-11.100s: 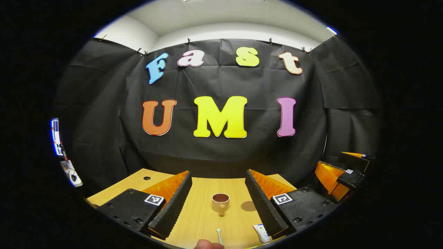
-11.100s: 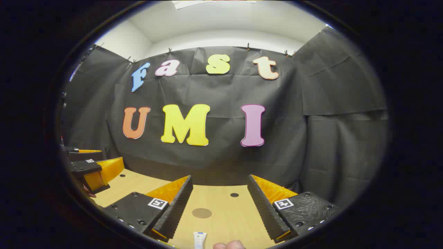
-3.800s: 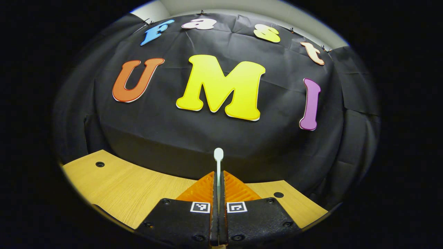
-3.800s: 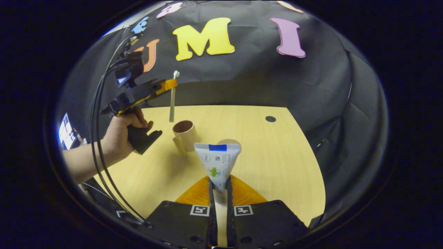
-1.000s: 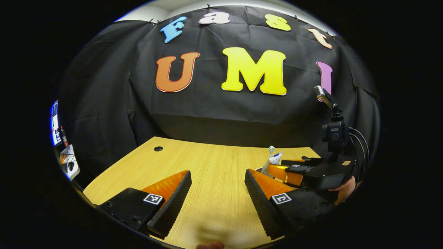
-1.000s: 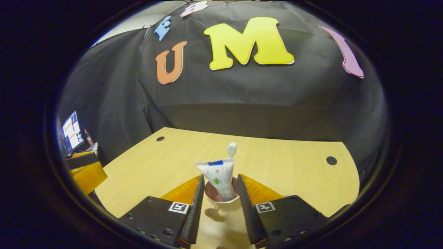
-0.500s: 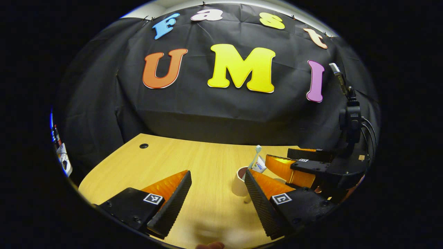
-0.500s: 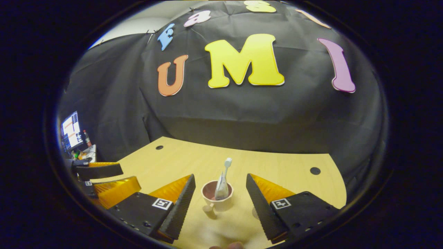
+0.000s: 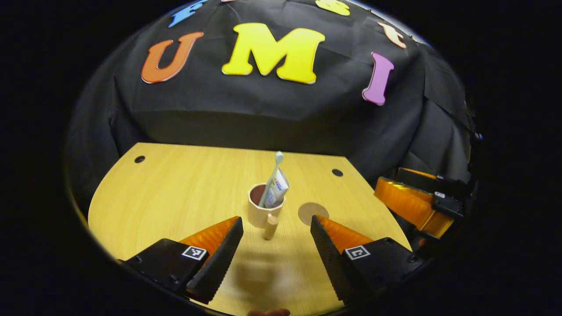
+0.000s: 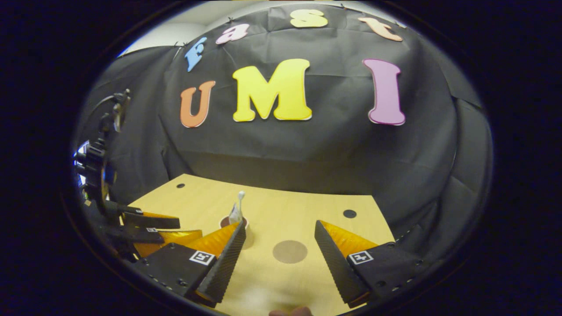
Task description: Put the toothbrush and toothpaste on the desktop into the cup, then pick up the cup and place it on the coaster on the desktop.
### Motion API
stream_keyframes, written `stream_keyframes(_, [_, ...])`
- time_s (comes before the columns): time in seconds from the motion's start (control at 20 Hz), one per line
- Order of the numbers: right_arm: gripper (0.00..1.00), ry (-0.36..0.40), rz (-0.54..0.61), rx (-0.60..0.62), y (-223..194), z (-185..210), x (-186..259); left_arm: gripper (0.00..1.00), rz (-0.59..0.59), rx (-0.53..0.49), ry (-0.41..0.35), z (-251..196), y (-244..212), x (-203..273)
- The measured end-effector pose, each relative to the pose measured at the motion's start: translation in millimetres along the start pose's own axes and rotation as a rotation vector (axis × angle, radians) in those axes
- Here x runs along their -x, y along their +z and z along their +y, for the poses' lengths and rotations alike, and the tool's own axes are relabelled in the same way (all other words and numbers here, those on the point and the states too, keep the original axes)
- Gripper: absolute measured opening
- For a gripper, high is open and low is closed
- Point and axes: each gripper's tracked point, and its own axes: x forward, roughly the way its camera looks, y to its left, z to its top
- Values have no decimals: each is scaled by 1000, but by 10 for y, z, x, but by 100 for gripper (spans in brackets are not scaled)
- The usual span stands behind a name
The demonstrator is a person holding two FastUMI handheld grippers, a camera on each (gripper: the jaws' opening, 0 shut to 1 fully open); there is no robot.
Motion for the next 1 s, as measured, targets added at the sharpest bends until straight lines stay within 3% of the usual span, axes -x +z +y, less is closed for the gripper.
stream_keyframes(0.2, [95,-71,2,-48,-35,-404,187,98,186,33,34,23,-187,-237])
stream_keyframes(0.55, [94,-169,15,-101,-135,-960,368,98,410,34,69,162,-227,-712])
stream_keyframes(1.0, [94,-194,29,-110,-160,-1213,368,98,619,35,102,221,-434,-905])
